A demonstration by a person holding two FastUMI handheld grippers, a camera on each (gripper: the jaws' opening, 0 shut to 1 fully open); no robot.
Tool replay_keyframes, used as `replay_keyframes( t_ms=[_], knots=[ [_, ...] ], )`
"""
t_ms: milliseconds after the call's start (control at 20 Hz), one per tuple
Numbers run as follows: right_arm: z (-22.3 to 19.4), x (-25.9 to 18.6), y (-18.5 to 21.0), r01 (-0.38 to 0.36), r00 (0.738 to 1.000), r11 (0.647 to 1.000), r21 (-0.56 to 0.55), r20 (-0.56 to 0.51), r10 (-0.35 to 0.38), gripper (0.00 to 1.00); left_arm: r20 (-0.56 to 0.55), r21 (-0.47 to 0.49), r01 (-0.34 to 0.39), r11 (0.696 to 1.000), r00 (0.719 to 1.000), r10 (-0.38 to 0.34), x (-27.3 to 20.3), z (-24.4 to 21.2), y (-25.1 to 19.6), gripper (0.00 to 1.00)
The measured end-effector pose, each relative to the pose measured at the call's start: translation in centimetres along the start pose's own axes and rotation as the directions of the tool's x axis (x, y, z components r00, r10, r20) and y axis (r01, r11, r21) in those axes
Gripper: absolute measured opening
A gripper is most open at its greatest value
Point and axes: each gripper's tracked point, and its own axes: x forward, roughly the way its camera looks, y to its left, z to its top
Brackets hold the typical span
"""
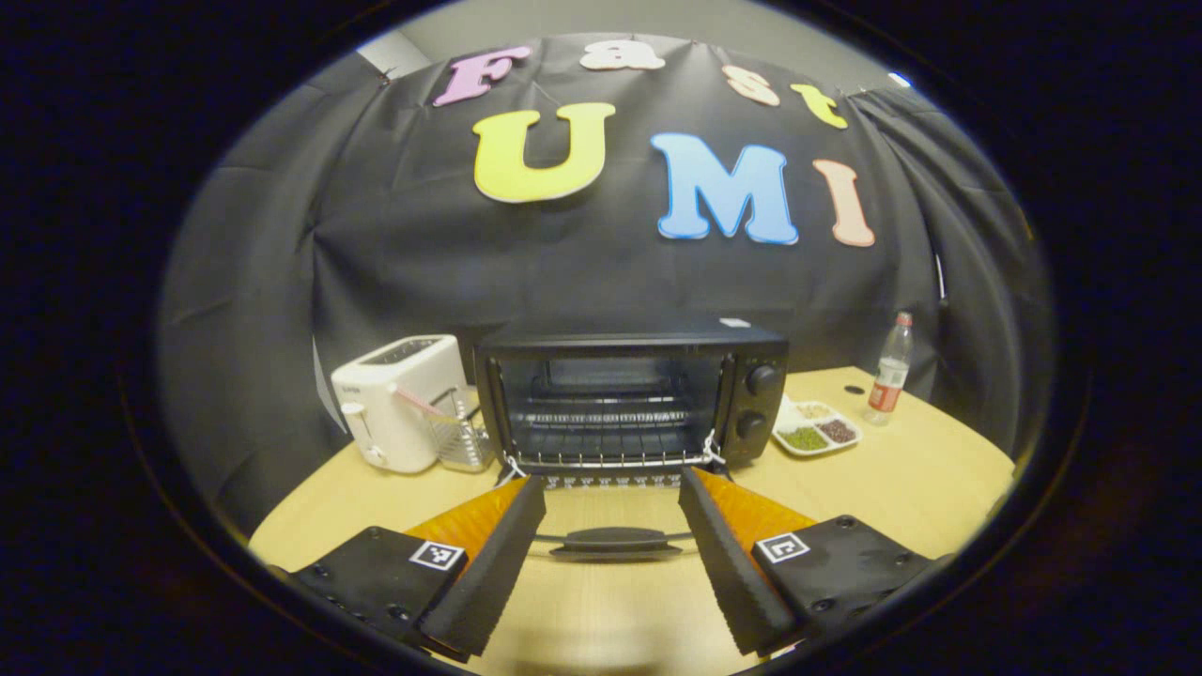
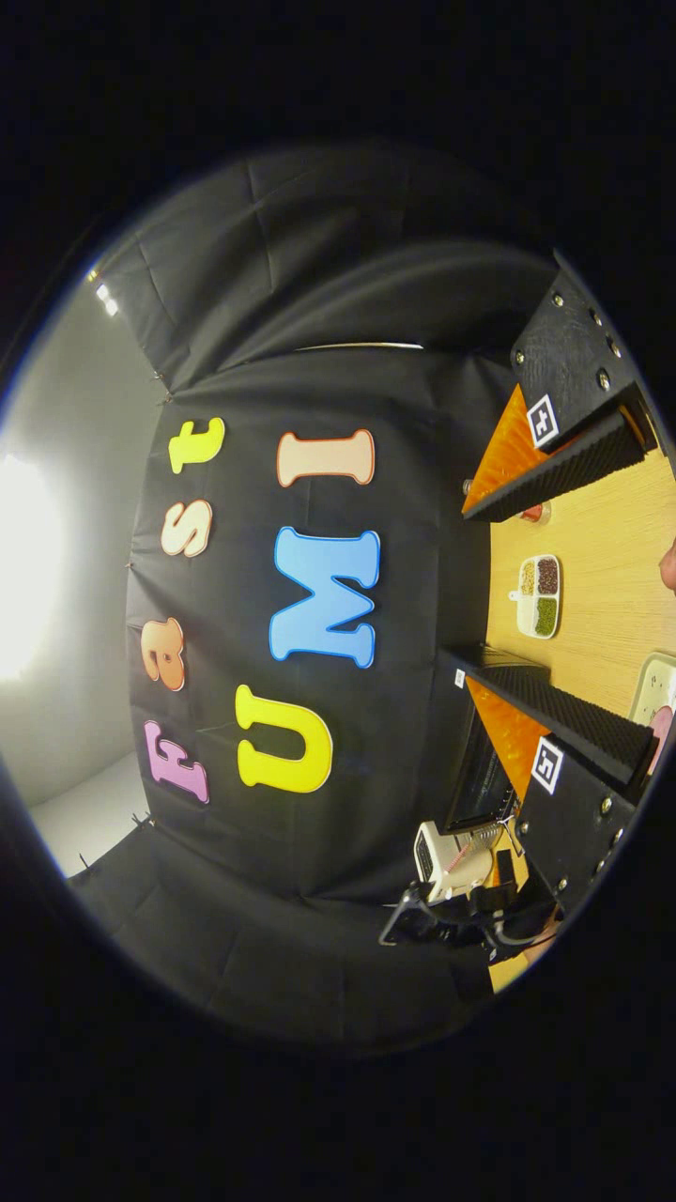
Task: Open the electric oven with the left hand, put the food in, and close the electric oven.
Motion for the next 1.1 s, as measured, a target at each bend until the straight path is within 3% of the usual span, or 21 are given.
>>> replay_keyframes(
  t_ms=[350,600,800,1100],
  knots=[
    [-3.5,0.7,1.0,-0.068,0.993,0.996,0.055,-0.09,0.073,0.96,0.18,-0.009,-0.028,1.0,0.983,0.029,-7.1,8.7,1.4,0.98],
    [-8.1,0.3,2.5,-0.148,0.955,0.98,0.132,-0.239,0.176,0.96,0.247,-0.002,-0.051,0.999,0.968,0.05,-11.9,11.4,2.4,0.9],
    [-12.1,-0.4,3.7,-0.2,0.891,0.955,0.221,-0.364,0.271,0.96,0.275,-0.013,-0.075,0.997,0.958,0.075,-14.7,12.5,2.9,1.0],
    [-18.1,-2.3,5.4,-0.202,0.734,0.9,0.385,-0.549,0.399,0.98,0.302,-0.003,-0.112,0.994,0.947,0.107,-17.2,13.4,4.0,1.0]
  ],
)
